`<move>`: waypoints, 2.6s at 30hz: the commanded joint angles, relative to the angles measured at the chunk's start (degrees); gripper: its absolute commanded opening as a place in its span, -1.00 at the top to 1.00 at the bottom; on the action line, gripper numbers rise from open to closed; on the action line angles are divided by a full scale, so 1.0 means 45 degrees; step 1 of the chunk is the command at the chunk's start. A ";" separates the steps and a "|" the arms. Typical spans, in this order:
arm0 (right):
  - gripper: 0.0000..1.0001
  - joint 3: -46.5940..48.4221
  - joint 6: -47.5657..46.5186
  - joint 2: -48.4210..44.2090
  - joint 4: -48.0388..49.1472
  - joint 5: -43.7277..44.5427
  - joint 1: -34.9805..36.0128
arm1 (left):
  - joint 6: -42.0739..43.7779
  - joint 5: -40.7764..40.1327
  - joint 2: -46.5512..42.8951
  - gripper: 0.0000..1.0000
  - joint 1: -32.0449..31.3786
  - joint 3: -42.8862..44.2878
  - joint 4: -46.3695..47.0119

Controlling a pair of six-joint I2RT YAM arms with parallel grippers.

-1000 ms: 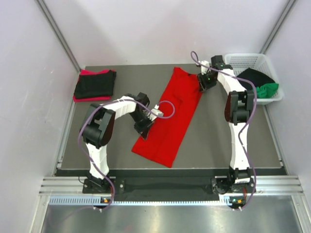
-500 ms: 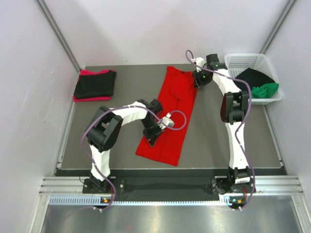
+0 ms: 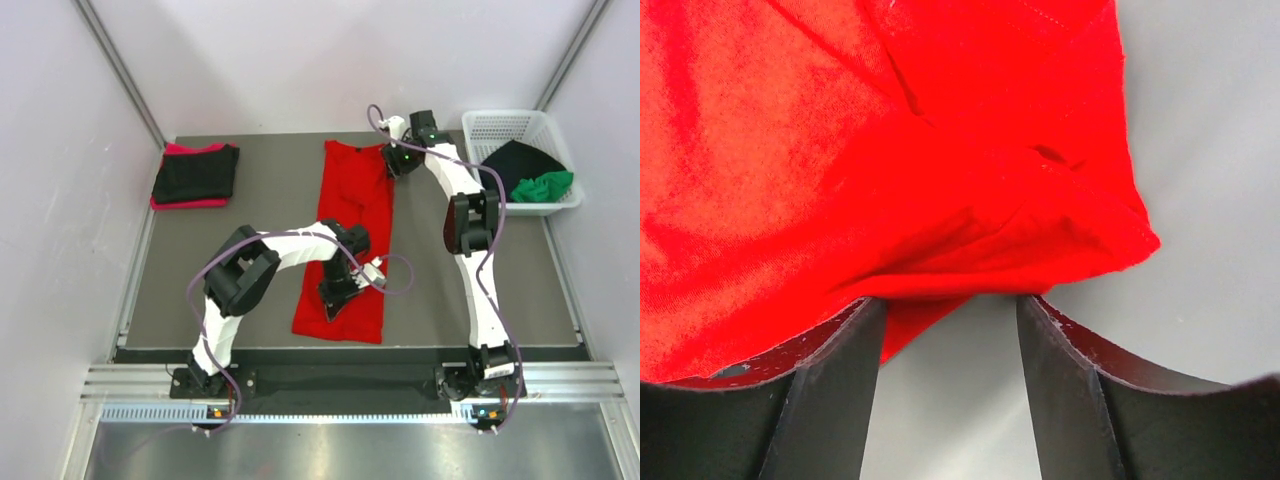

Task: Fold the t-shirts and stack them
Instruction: Fold the tshirt

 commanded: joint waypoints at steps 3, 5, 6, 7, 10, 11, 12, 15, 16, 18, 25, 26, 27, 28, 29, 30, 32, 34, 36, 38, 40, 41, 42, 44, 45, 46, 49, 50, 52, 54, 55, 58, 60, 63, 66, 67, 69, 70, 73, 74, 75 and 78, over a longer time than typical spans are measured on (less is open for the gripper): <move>-0.15 0.0275 -0.0466 0.0415 0.0223 0.0113 0.0664 | -0.0205 0.0652 0.2173 1.00 -0.1524 -0.0202 0.2343; -0.18 0.0295 -0.0485 0.0415 0.0184 0.0113 0.0664 | -0.0263 0.0691 0.2329 1.00 -0.1623 0.0111 0.2264; -0.19 0.0295 -0.0485 0.0415 0.0184 0.0113 0.0683 | -0.0283 0.0692 0.2388 1.00 -0.1681 0.0228 0.2205; -0.20 0.0295 -0.0485 0.0415 0.0203 0.0113 0.0664 | -0.0322 0.0614 0.2466 1.00 -0.1759 0.0461 0.2127; -0.17 -0.0093 -0.0408 0.0027 0.0378 0.0751 0.0664 | -0.0420 0.0264 0.2060 1.00 -0.1818 0.1105 0.1448; -0.13 -0.0308 -0.0252 -0.0285 0.0399 0.1066 0.0645 | -0.0420 0.0127 0.1534 1.00 -0.1780 0.1069 0.1385; -0.08 -0.0639 -0.0154 -0.1293 0.0418 0.1379 0.0606 | -0.0420 -0.0010 0.0813 0.84 -0.1741 0.0876 0.1404; 0.04 -0.3699 0.0685 -0.4770 0.1467 0.1813 0.0197 | -0.0634 -0.0421 -0.2545 0.40 -0.1623 0.0308 0.1073; 0.03 -0.5720 0.0958 -0.5805 0.1840 0.1676 -0.0017 | -0.0673 -0.0557 -0.3945 0.22 -0.1604 0.0346 0.0743; -0.14 -0.7548 0.1972 -0.8677 0.2582 0.1093 -0.0136 | -0.1450 -0.1494 -0.5184 0.04 -0.1352 0.0366 0.0875; -0.25 -1.4183 0.6560 -1.3060 0.1202 -0.4601 -0.0293 | -0.7681 -0.2435 -0.7983 -0.31 0.1712 -0.1525 0.2438; -0.25 -1.4932 0.7494 -1.3313 0.0968 -0.5194 -0.0293 | -0.8033 -0.2259 -0.7983 -0.32 0.2103 -0.1857 0.2652; -0.26 -1.6892 0.8122 -1.3528 0.1294 -0.5703 -0.0254 | -0.8830 -0.1600 -0.7906 -0.33 0.2939 -0.2537 0.2789; -0.31 -1.7975 0.9404 -1.3878 0.1858 -0.6346 -0.0273 | -0.9244 -0.1033 -0.7866 -0.33 0.3353 -0.2892 0.2945; -0.39 -1.8914 0.9746 -1.4558 0.2289 -0.6449 -0.0177 | -0.9634 -0.0718 -0.7808 -0.35 0.4015 -0.3225 0.3082; -0.40 -1.9697 0.9904 -1.4778 0.2313 -0.6508 -0.0021 | -1.0102 -0.0560 -0.7768 -0.36 0.4215 -0.3750 0.3180; -0.43 -2.1613 1.0216 -1.5556 0.2546 -0.6607 0.0739 | -1.0243 -0.0091 -0.7768 -0.39 0.4489 -0.4183 0.3162; -0.49 -2.3099 1.0742 -1.6086 0.2761 -0.6180 0.1363 | -1.0594 0.0357 -0.7885 -0.41 0.4802 -0.4924 0.3278; -0.57 -2.3667 1.0901 -1.6673 0.2899 -0.5632 0.1756 | -1.0945 0.0632 -0.8021 -0.44 0.4978 -0.5878 0.3318; -0.57 -2.3806 1.1096 -1.6617 0.2899 -0.5298 0.2167 | -1.1180 0.1060 -0.8100 -0.46 0.5056 -0.6623 0.3474; -0.55 -2.3768 1.1136 -1.6402 0.2840 -0.5007 0.2420 | -1.1473 0.1237 -0.8236 -0.46 0.5076 -0.7658 0.3630; -0.55 -2.3768 1.1175 -1.6092 0.2937 -0.4947 0.2480 | -1.1571 0.1509 -0.8256 -0.45 0.5057 -0.7971 0.3979; -0.53 -2.3768 1.1233 -1.5915 0.3073 -0.4927 0.2538 | -1.1765 0.1667 -0.8295 -0.43 0.5076 -0.8515 0.4214; -0.48 -2.3729 1.1467 -1.5504 0.3346 -0.4849 0.2811 | -1.1923 0.1629 -0.8315 -0.38 0.5076 -0.8910 0.4528; -0.47 -2.3690 1.1488 -1.5387 0.3406 -0.4848 0.2928 | -1.1982 0.1590 -0.8315 -0.36 0.5076 -0.9240 0.4568; -0.43 -2.3670 1.1584 -1.5308 0.3445 -0.4752 0.3220 | -1.2001 0.1571 -0.8296 -0.35 0.5076 -0.9360 0.4626; -0.33 -2.3767 1.1819 -1.5132 0.3465 -0.4556 0.3883 | -1.2138 0.1551 -0.8315 -0.33 0.5037 -0.9731 0.4919; -0.28 -2.3806 1.1897 -1.5170 0.3427 -0.4459 0.4061 | -1.2158 0.1493 -0.8296 -0.30 0.5056 -0.9809 0.5016; -0.25 -2.3846 1.2092 -1.5190 0.3251 -0.4031 0.4334 | -1.2275 0.1473 -0.8295 -0.29 0.5057 -0.9985 0.5289; -0.15 -2.3865 1.2074 -1.5093 0.3192 -0.3912 0.4375 | -1.2450 0.1570 -0.8237 -0.24 0.5037 -1.0063 0.5795; -0.13 -2.3827 1.2093 -1.4957 0.3192 -0.3834 0.4375 | -1.2509 0.1590 -0.8179 -0.23 0.5037 -1.0045 0.5934; -0.10 -2.3748 1.2190 -1.4781 0.3328 -0.3852 0.4511 | -1.2685 0.1727 -0.7828 -0.14 0.5057 -1.0045 0.6481; -0.08 -2.3709 1.2249 -1.4702 0.3426 -0.3872 0.4609 | -1.2705 0.1921 -0.7594 -0.04 0.5056 -0.9947 0.6638; -0.04 -2.3787 1.2327 -1.4682 0.3563 -0.4008 0.4687 | -1.2685 0.2039 -0.7398 0.03 0.5057 -0.9849 0.6697; -0.01 -2.3923 1.2386 -1.4682 0.3719 -0.4125 0.4707 | -1.2685 0.2156 -0.7299 0.11 0.5056 -0.9868 0.6833; -0.01 -2.3943 1.2444 -1.4663 0.3758 -0.4203 0.4707 | -1.2666 0.2195 -0.7261 0.13 0.5057 -0.9849 0.6853; -0.01 -2.3963 1.2503 -1.4624 0.3895 -0.4301 0.4726 | -1.2569 0.2195 -0.7183 0.16 0.5018 -0.9830 0.6756; 0.00 -2.3963 1.2561 -1.4585 0.3972 -0.4379 0.4746 | -1.2549 0.2253 -0.7163 0.21 0.4998 -0.9829 0.6755; 0.04 -2.3943 1.2640 -1.4488 0.4187 -0.4555 0.4785 | -1.2529 0.2332 -0.7104 0.45 0.4901 -0.9810 0.6814; 0.09 -2.3982 1.2659 -1.4507 0.4246 -0.4594 0.4824 | -1.2568 0.2332 -0.7085 0.57 0.4842 -0.9810 0.6833; 0.13 -2.4021 1.2679 -1.4507 0.4285 -0.4633 0.4863 | -1.2568 0.2332 -0.7046 0.62 0.4822 -0.9810 0.6872; 0.69 -2.4119 1.2835 -1.4507 0.4578 -0.4614 0.4980 | -1.2529 0.2488 -0.7045 1.00 0.4764 -0.9673 0.6892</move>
